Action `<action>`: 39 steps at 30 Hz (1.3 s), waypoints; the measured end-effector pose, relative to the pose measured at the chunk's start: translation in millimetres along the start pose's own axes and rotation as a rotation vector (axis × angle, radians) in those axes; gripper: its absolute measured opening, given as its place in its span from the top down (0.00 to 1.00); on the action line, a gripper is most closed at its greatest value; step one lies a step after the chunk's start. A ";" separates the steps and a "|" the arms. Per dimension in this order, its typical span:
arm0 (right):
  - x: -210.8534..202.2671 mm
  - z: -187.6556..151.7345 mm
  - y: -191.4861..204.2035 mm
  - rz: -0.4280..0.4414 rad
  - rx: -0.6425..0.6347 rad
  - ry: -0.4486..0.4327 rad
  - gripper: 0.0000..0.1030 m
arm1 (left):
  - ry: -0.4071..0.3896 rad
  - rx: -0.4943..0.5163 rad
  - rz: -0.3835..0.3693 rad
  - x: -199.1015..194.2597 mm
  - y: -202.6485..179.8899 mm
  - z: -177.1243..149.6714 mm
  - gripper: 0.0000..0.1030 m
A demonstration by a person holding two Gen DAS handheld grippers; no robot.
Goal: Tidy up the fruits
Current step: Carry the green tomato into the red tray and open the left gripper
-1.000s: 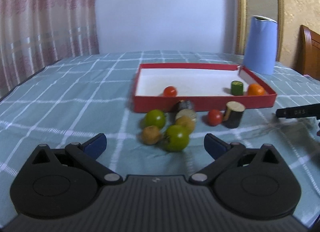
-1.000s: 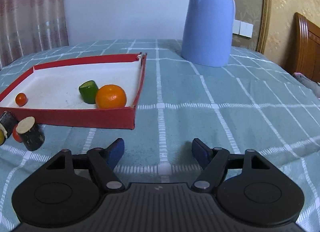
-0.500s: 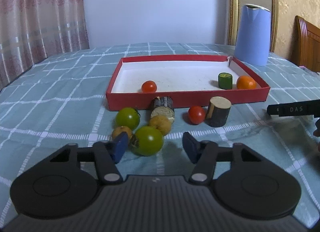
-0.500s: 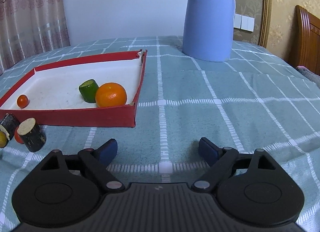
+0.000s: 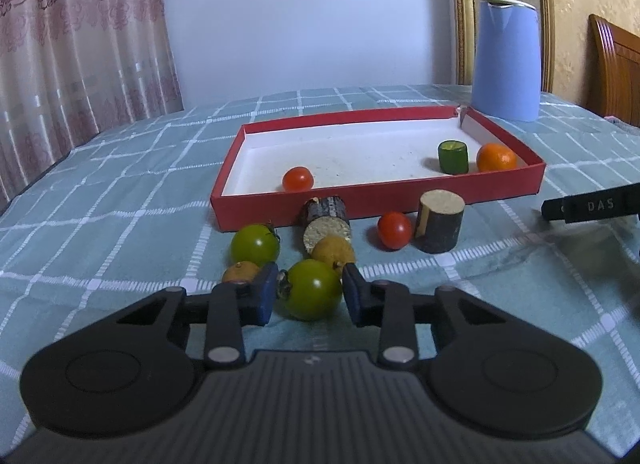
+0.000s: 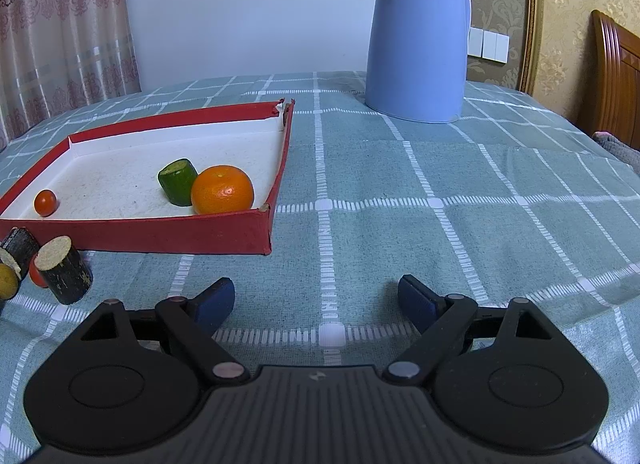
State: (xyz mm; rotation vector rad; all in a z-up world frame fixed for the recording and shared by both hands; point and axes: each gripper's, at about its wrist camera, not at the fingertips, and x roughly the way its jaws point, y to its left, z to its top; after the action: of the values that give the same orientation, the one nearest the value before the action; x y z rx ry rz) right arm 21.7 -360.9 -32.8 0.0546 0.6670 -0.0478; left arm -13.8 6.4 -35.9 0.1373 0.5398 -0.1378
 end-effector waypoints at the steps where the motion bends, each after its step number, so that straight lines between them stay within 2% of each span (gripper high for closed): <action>1: 0.0 0.0 0.1 0.000 0.000 0.000 0.13 | 0.001 -0.007 -0.004 0.1 1.4 0.2 0.70; 7: 0.0 0.0 0.2 0.000 0.000 0.000 0.13 | 0.010 -0.056 -0.026 -0.7 10.6 5.1 0.70; 13: 0.1 0.0 0.2 0.000 0.000 0.000 0.13 | -0.031 -0.063 -0.025 -7.9 17.0 16.8 0.70; 18: 0.1 0.0 0.1 0.000 0.001 -0.001 0.13 | -0.078 -0.049 -0.016 -1.7 18.5 38.0 0.70; 23: 0.1 0.1 0.2 0.000 0.000 -0.001 0.13 | -0.105 -0.063 0.000 23.6 24.4 66.8 0.70; 27: 0.1 0.0 0.2 0.000 0.000 -0.001 0.13 | -0.070 -0.074 0.023 55.7 30.0 81.0 0.70; 31: 0.1 -0.1 0.1 0.000 0.000 -0.001 0.13 | -0.012 -0.083 0.035 82.9 33.1 81.0 0.70; 39: 0.1 -0.1 -0.1 -0.001 0.000 -0.001 0.13 | 0.006 -0.097 0.056 96.4 38.4 76.0 0.68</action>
State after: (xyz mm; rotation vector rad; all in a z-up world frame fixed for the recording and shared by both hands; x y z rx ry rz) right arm 21.7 -361.0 -32.9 0.0539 0.6661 -0.0484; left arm 112.5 22.3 -17.9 0.0582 0.5470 -0.0567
